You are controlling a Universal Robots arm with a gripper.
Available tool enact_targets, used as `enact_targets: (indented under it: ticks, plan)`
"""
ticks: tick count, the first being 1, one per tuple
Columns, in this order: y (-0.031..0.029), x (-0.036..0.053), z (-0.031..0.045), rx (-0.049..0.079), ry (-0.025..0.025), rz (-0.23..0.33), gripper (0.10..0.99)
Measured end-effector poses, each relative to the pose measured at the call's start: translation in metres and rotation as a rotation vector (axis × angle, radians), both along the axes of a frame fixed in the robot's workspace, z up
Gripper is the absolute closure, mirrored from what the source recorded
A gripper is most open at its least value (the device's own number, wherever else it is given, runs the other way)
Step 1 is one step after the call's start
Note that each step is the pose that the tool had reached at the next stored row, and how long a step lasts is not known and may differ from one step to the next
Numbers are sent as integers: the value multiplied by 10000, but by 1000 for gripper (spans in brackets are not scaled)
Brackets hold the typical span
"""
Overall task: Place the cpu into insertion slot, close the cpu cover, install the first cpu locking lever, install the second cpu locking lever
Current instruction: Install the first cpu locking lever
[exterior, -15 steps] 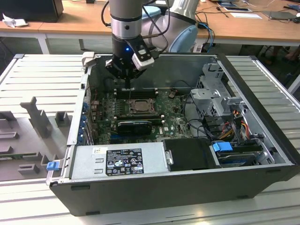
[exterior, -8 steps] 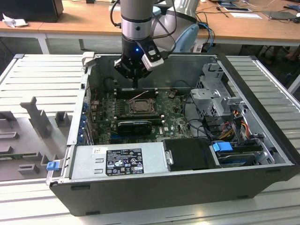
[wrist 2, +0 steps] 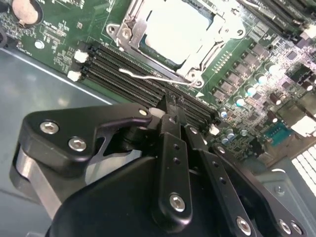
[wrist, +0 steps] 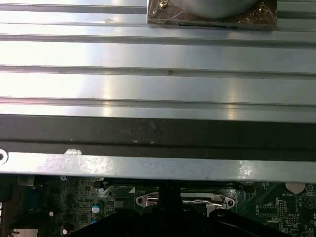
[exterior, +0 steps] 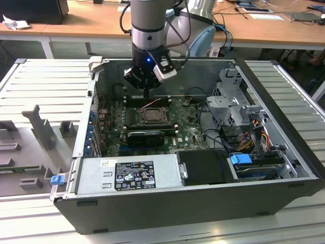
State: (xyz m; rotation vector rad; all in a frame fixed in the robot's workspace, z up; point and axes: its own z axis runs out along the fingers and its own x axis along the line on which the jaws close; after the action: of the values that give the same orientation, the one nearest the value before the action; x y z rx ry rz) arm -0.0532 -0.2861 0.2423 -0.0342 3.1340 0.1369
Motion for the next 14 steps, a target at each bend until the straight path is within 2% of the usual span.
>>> enact_targets:
  ticks: [5,12,14]
  plan:
    - [-2,12,-34,-1,0,2,980]
    - [-1,90,-92,-1,1,9,980]
    - [18,125,-109,-1,0,13,980]
